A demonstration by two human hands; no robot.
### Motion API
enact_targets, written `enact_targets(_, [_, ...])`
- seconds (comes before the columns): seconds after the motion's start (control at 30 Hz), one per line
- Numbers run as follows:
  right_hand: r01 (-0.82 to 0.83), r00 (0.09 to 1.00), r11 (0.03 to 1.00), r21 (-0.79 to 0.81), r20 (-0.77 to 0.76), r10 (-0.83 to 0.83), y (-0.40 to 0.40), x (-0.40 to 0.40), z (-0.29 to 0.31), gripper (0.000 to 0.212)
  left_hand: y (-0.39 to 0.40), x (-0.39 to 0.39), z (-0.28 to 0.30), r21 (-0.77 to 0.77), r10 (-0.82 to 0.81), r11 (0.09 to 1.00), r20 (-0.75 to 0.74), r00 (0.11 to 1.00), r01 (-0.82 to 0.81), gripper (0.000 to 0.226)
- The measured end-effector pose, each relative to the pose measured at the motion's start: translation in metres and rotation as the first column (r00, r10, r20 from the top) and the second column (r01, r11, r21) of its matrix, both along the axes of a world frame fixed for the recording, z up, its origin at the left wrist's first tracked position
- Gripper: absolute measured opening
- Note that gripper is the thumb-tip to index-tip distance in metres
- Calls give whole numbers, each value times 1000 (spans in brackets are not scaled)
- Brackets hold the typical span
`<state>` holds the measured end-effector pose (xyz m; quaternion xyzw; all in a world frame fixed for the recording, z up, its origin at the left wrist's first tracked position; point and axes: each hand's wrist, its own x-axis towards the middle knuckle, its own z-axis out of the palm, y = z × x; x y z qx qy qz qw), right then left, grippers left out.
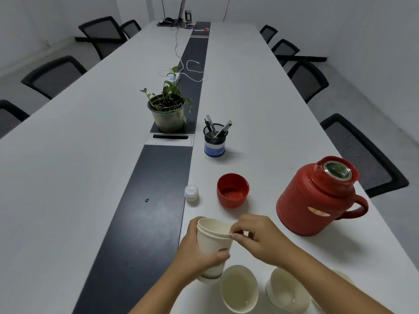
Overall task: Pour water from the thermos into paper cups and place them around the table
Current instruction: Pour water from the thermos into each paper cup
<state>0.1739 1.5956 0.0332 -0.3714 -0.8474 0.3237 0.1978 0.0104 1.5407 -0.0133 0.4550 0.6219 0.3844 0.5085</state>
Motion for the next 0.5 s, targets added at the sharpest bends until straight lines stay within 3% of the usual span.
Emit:
enact_targets(0.2, [23,999,998,-60,-30,-25,-10,4,10,10,-18,4,0,19,-97,995,121,988,95,71])
enact_targets(0.5, [131,989,989,-71,-64,-136,-11,-2,13,20,-17,-6,12,-41,-156,986,143,977,163,76])
